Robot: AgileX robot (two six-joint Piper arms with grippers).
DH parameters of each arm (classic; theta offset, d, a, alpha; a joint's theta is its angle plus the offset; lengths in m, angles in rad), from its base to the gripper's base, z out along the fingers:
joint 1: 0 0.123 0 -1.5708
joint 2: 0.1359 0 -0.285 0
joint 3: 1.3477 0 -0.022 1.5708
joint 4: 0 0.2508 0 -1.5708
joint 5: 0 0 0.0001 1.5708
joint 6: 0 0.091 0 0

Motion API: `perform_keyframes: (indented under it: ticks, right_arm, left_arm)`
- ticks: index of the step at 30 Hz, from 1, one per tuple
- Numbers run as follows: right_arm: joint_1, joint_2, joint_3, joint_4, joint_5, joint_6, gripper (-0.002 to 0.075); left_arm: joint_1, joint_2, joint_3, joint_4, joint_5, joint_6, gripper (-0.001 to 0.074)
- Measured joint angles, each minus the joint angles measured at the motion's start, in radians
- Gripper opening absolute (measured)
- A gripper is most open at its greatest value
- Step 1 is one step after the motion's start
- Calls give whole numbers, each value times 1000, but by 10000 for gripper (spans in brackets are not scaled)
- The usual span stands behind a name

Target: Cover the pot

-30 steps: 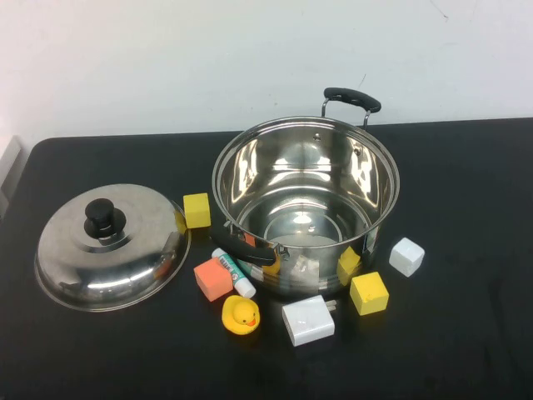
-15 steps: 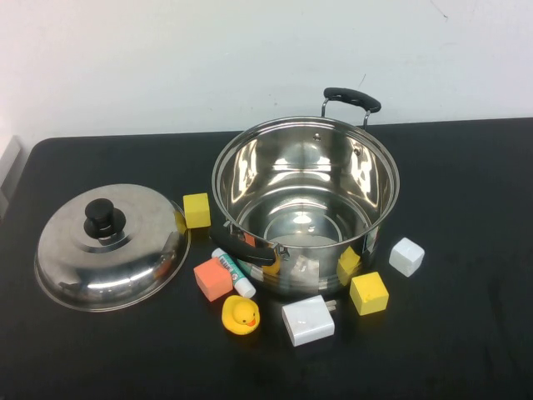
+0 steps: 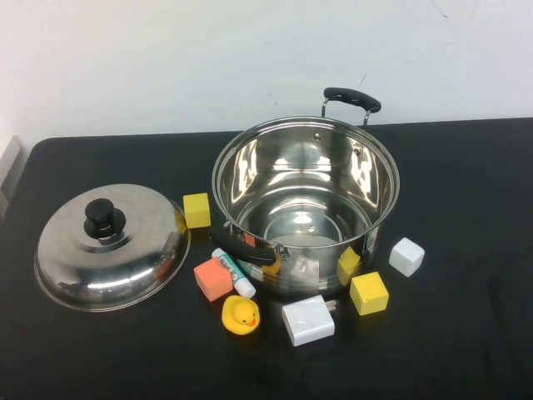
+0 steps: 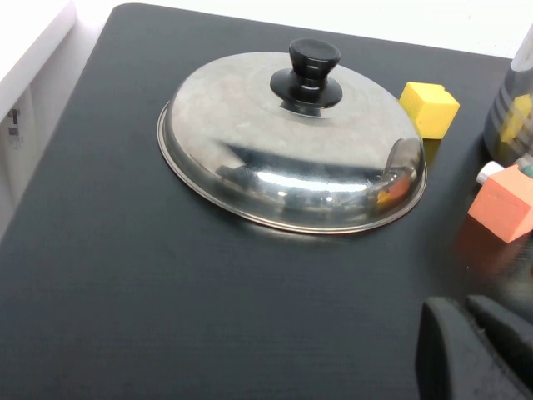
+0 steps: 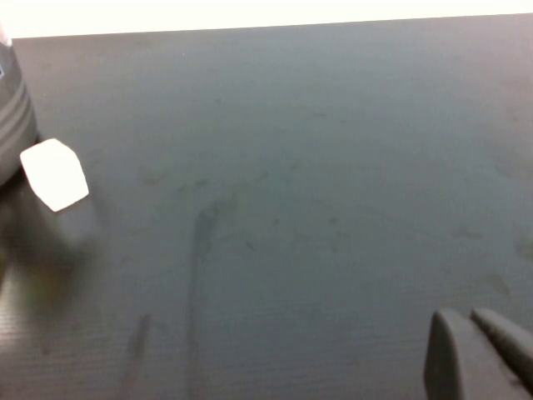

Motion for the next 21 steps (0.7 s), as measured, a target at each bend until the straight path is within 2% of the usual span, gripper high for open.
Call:
perform_keyframes:
  ticks: [9, 14, 21]
  right_arm:
    - [0, 0, 0, 0, 0, 0, -2]
    - [0, 0, 0, 0, 0, 0, -2]
    - [0, 0, 0, 0, 0, 0, -2]
  left_arm:
    - [0, 0, 0, 0, -5, 0, -1]
    - [0, 0, 4, -14, -85, 0, -1]
    - [0, 0, 4, -18, -527, 0, -1]
